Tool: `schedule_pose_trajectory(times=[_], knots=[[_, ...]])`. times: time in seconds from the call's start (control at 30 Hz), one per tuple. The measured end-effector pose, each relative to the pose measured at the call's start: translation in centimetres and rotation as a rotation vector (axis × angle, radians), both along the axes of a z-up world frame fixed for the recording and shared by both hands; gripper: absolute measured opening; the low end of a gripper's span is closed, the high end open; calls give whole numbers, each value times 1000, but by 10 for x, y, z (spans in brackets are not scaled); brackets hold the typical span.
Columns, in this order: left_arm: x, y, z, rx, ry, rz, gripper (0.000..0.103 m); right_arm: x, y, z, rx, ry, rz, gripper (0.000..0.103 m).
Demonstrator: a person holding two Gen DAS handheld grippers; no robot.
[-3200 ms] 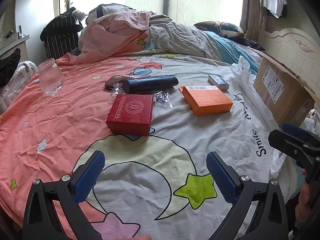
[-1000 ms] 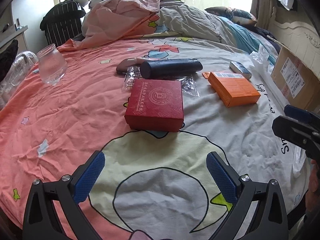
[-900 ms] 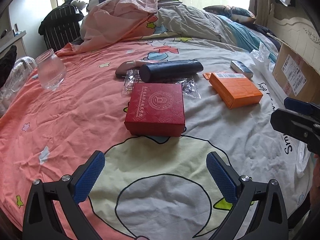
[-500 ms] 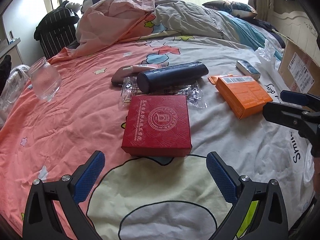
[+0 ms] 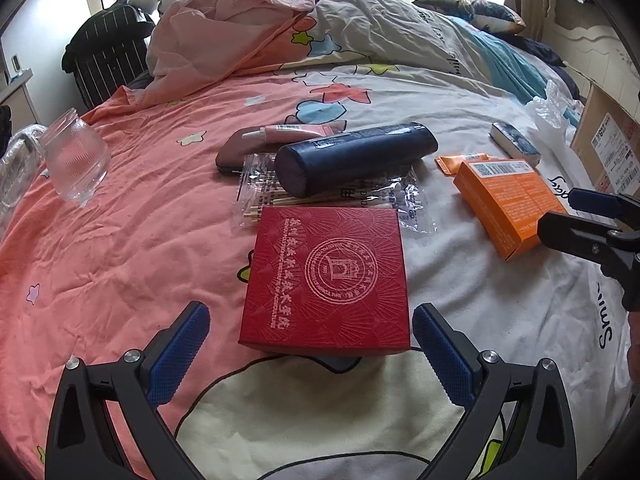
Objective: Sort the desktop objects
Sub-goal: 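Close the left tool on the red box while the right tool grasps the orange box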
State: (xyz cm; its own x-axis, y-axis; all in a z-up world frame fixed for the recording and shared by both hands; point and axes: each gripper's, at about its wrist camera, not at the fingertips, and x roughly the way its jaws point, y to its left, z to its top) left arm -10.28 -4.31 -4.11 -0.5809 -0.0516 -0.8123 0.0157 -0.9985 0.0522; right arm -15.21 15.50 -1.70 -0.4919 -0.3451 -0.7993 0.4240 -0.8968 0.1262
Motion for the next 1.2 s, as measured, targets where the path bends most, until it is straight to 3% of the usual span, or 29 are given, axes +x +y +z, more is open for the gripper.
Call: schedule_pose_trajectory(times=[0.53, 0.73, 1.2], knots=[[-12, 0, -8, 10, -8, -7, 103, -12, -7, -19, 83, -10, -59, 103], [-16, -2, -8, 35, -5, 8, 103, -19, -11, -24, 91, -23, -64, 103], [-28, 0, -12, 14, -22, 23, 103, -33, -16, -35, 87, -27, -71, 102]])
